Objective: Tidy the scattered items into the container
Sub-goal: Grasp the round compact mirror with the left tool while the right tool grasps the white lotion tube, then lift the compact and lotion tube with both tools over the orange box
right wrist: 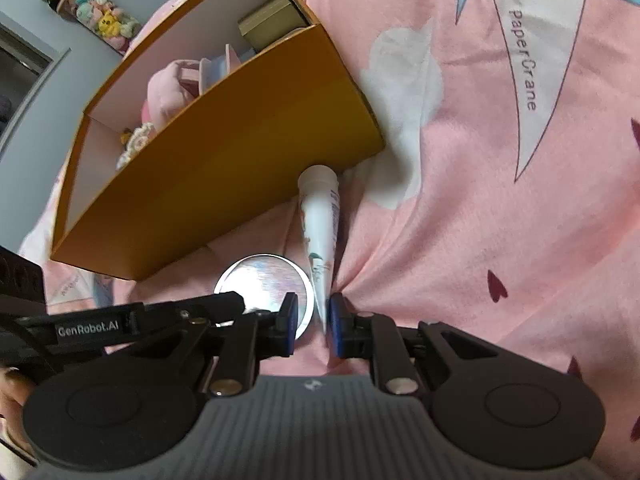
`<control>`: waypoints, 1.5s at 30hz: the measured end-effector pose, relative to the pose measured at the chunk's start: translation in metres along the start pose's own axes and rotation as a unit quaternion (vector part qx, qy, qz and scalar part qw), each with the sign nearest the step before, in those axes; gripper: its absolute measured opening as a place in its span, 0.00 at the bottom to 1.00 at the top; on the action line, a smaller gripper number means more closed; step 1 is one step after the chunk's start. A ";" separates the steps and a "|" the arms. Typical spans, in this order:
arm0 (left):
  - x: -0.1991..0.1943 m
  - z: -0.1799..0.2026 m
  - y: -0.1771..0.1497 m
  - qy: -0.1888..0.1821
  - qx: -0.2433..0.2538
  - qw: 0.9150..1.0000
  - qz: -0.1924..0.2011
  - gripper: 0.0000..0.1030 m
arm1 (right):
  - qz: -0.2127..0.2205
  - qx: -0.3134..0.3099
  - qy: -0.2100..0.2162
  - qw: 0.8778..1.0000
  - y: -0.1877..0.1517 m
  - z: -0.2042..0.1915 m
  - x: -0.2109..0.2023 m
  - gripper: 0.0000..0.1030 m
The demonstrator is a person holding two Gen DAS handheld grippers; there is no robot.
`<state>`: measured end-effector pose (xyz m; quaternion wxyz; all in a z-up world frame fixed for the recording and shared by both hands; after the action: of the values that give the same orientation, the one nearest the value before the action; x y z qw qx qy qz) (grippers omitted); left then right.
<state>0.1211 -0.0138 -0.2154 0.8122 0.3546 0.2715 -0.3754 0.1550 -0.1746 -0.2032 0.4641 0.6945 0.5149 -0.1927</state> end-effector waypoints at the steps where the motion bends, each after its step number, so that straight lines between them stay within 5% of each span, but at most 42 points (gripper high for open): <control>1: 0.005 0.004 -0.001 -0.001 0.003 1.000 0.000 0.41 | -0.002 0.003 0.001 1.000 0.003 -0.003 0.003 0.18; 7: 0.008 0.021 -0.005 -0.032 0.023 0.999 0.003 0.37 | -0.010 -0.008 0.004 1.000 -0.005 -0.021 0.018 0.18; 15: 0.020 0.020 -0.009 0.008 0.038 0.999 -0.012 0.27 | 0.000 -0.068 -0.041 0.997 -0.008 -0.025 0.008 0.17; 23: 0.008 0.022 -0.005 0.019 0.047 0.999 0.014 0.17 | 0.042 -0.178 -0.087 0.979 0.006 -0.036 -0.002 0.07; 36: -0.019 0.013 0.005 0.052 0.049 0.996 0.062 0.15 | 0.029 -0.211 -0.118 0.970 -0.006 -0.030 0.021 0.08; 45: -0.029 0.014 0.007 0.050 0.055 0.994 0.076 0.14 | 0.067 -0.219 -0.116 0.966 0.002 -0.037 -0.005 0.06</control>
<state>0.1125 -0.0090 -0.1837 0.8031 0.4367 0.2631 -0.3084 0.1467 -0.1460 -0.1799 0.6733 0.5819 0.4392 -0.1232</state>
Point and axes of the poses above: each gripper's, at about its wrist camera, not at the fingertips, and x roughly the way its jaws point, z to its right, y to its top, the point moved 9 cm from there along x, roughly the way its jaws point, and after that the axes turned 8 degrees about z, right-handed, at the moved point
